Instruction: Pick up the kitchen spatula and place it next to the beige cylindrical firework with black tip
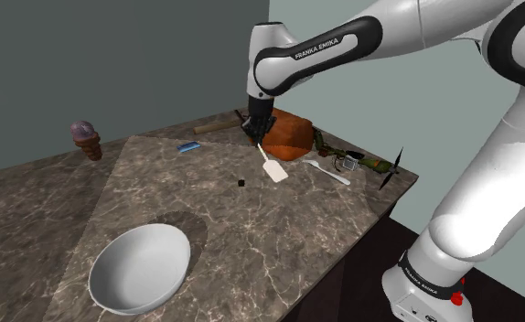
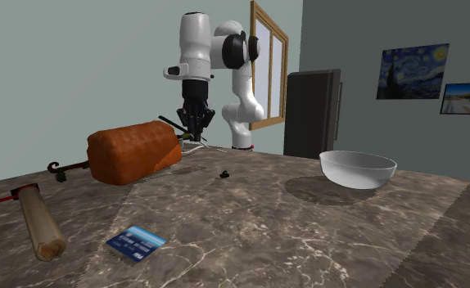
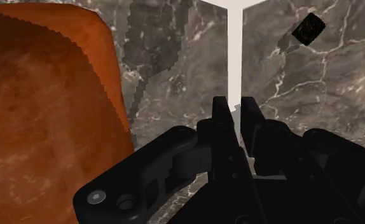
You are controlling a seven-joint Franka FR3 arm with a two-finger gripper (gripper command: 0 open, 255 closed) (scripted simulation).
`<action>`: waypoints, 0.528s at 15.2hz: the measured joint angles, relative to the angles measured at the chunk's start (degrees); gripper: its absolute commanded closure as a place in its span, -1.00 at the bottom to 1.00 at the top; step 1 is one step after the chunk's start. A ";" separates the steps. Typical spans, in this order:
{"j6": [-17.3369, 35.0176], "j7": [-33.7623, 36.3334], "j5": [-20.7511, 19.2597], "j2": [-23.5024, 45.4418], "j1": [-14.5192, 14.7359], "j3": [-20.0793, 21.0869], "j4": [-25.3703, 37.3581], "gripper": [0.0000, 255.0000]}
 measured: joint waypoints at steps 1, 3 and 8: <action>-0.43 -0.87 -0.52 1.80 -0.55 -0.55 2.15 1.00; -0.57 -2.55 -0.98 3.84 -1.47 -1.46 4.28 1.00; 0.86 -3.98 -1.47 5.85 -2.29 -2.26 4.80 1.00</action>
